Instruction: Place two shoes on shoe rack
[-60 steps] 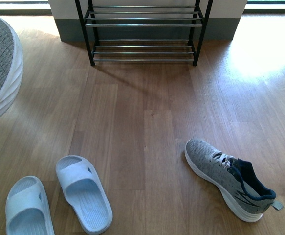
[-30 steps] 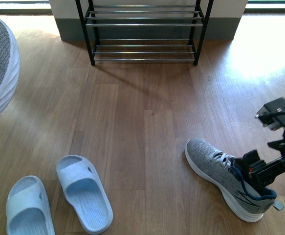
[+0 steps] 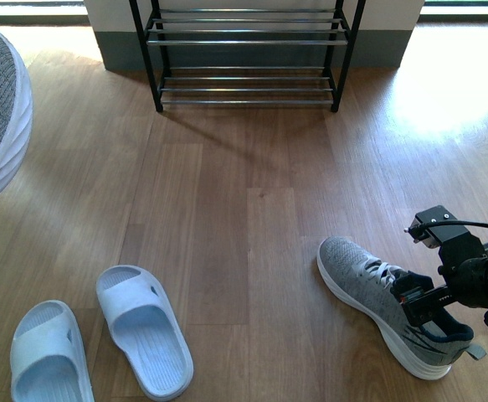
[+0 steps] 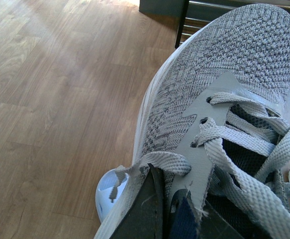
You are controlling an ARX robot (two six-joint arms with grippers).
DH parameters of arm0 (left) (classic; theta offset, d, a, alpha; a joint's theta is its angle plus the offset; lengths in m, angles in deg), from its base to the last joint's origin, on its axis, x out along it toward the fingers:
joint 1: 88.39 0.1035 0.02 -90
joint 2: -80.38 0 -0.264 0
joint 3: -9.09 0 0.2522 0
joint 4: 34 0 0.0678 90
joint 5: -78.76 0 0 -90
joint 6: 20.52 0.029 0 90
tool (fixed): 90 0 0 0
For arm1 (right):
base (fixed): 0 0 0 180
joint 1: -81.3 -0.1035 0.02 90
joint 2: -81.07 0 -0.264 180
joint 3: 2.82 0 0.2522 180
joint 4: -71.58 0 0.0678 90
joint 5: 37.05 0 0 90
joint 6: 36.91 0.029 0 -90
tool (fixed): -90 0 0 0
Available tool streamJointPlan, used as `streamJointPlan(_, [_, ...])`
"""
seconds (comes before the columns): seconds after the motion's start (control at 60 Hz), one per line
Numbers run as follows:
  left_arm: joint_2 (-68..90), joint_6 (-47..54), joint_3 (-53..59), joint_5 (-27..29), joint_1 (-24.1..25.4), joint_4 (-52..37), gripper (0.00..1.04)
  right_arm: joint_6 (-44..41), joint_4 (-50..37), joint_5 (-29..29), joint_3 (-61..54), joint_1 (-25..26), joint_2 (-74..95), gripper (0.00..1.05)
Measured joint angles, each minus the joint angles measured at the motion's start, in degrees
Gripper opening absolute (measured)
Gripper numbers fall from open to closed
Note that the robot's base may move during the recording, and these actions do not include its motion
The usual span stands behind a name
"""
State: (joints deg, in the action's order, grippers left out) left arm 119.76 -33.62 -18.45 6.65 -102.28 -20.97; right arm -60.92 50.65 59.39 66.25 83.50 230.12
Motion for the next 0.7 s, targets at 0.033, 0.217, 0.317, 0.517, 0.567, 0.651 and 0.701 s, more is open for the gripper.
streamJointPlan(0.033, [0.0,0.0,0.0,0.0,0.0,0.0,0.02,-0.28,0.35,-0.17,0.87,0.31,0.72,0.96])
streamJointPlan(0.217, [0.0,0.0,0.0,-0.02,0.0,0.0,0.02,-0.9,3.23,-0.35,3.87,1.79,2.4,0.96])
streamJointPlan(0.317, [0.0,0.0,0.0,-0.02,0.0,0.0,0.02,-0.81,5.07,0.74,4.57,2.62,1.99,0.96])
streamJointPlan(0.517, [0.0,0.0,0.0,0.0,0.0,0.0,0.02,1.29,8.09,3.82,4.63,4.26,-0.92,0.96])
streamJointPlan(0.567, [0.0,0.0,0.0,0.0,0.0,0.0,0.02,1.27,8.35,3.82,4.68,4.55,-1.75,0.96])
streamJointPlan(0.651, [0.0,0.0,0.0,0.0,0.0,0.0,0.02,1.18,8.9,4.02,4.79,4.98,-2.56,0.96])
streamJointPlan(0.701, [0.0,0.0,0.0,-0.02,0.0,0.0,0.02,1.11,8.66,3.48,4.9,5.16,-2.58,0.96])
